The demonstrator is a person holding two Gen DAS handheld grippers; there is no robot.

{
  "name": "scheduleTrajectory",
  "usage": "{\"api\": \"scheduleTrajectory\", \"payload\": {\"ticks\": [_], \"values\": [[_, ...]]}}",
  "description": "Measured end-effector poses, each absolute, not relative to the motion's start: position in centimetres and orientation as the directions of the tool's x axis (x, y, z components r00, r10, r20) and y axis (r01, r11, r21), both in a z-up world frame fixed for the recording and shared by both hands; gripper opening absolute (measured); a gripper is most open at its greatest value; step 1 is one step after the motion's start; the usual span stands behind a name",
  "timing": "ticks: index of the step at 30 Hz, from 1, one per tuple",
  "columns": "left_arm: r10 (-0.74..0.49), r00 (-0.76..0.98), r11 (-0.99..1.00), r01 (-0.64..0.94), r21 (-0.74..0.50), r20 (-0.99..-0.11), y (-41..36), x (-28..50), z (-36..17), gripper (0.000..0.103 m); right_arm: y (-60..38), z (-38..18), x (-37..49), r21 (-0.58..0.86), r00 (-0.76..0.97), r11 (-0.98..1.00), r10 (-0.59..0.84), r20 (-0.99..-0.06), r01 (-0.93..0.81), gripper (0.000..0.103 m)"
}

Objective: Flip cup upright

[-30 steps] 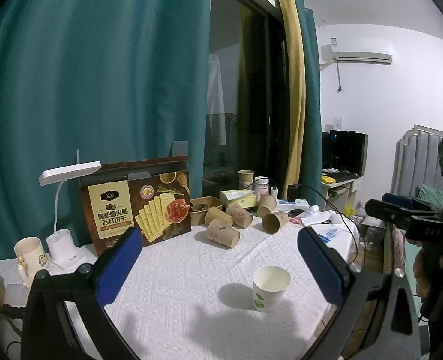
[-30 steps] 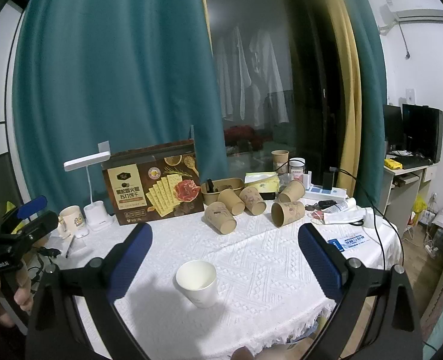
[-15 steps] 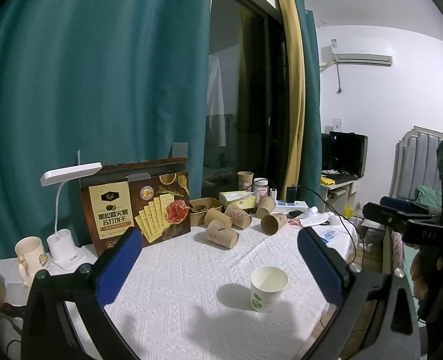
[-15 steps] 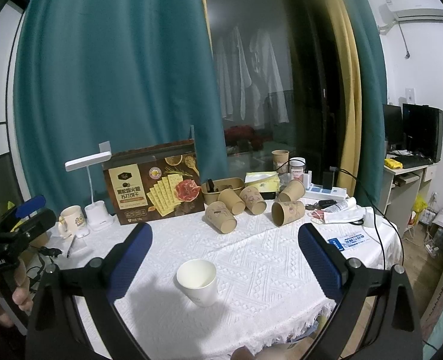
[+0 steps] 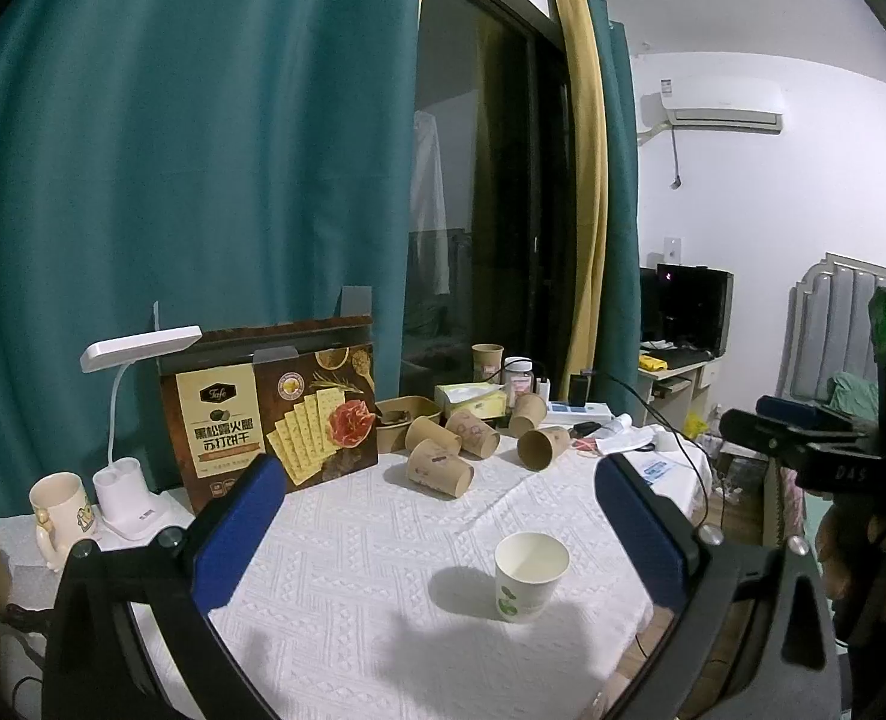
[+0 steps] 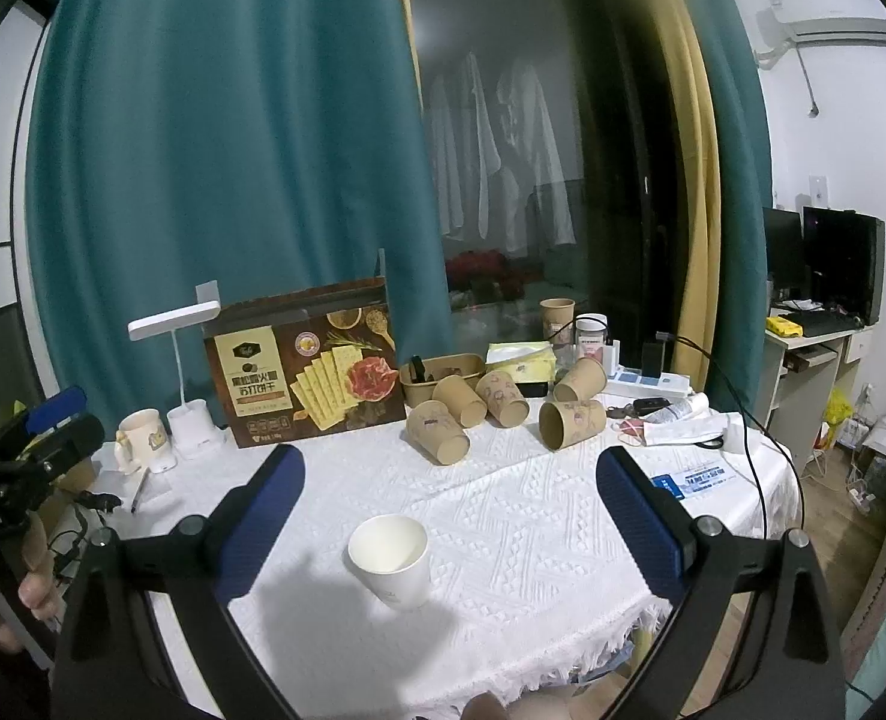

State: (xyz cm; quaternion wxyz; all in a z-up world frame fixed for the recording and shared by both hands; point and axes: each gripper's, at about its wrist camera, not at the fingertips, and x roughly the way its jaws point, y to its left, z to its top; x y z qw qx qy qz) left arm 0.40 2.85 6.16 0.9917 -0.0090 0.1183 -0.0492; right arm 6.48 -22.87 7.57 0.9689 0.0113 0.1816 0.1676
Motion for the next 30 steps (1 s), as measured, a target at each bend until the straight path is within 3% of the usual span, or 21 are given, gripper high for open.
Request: {"api": "scheduleTrajectory", "payload": {"ticks": [30], "values": [[-0.109,0.966,0.994,0.103,-0.040,-0.233,2.61,-0.17,6.44,0.103,-22.90,7.65,6.48,0.075,0.877,0.944,0.327,-0.352,-0.322,0.097]]}}
